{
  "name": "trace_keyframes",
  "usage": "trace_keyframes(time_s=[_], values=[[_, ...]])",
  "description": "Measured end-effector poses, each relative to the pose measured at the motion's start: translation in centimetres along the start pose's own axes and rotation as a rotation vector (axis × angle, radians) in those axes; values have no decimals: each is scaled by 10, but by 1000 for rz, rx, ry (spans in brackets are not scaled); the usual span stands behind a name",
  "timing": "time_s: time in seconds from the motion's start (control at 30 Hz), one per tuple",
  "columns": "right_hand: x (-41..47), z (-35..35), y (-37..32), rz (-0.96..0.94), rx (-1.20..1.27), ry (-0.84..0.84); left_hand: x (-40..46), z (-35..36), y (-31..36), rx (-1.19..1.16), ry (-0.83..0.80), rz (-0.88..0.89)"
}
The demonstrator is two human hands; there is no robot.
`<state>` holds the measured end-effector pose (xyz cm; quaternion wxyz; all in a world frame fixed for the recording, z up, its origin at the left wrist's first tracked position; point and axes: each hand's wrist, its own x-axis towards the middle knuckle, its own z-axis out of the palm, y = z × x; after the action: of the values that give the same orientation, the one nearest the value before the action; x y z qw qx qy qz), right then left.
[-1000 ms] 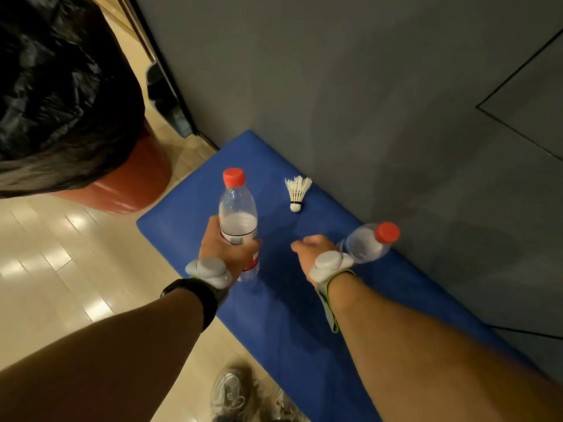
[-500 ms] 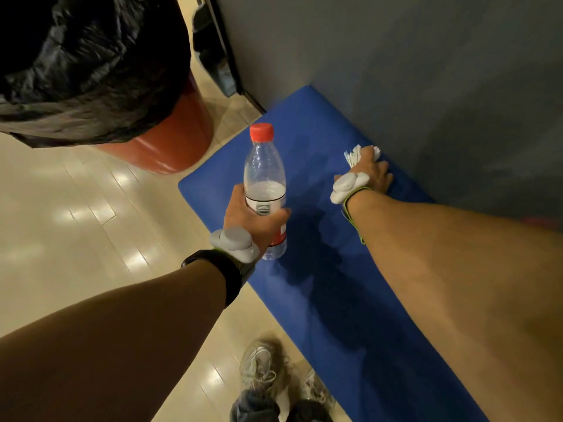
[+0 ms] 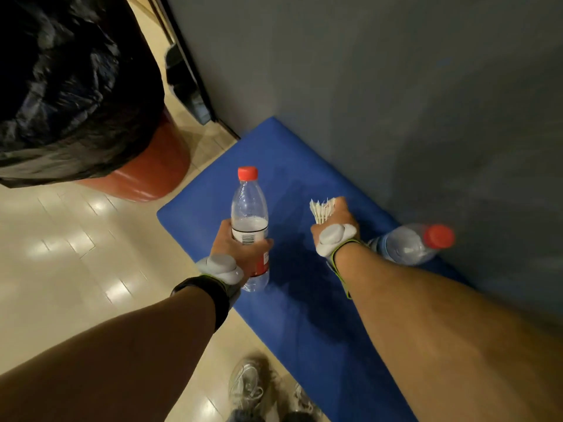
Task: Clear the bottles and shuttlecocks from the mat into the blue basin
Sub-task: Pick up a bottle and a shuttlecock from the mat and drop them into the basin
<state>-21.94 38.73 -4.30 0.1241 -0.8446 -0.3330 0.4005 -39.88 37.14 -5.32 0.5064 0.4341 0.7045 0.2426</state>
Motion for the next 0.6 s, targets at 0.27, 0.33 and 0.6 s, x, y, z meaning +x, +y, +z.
trace_keyframes(time_s=[0.27,0.33,0.6], values=[[-15,-8,38,-42,254,-101,-14,27,-12,-79,-77,-12],[-22,-8,50,-51,281,-100,-22,28,-19,-83,-86,-8],[-83,-61,22,-106,423,-134,-66,-20,47,-176,-63,91]])
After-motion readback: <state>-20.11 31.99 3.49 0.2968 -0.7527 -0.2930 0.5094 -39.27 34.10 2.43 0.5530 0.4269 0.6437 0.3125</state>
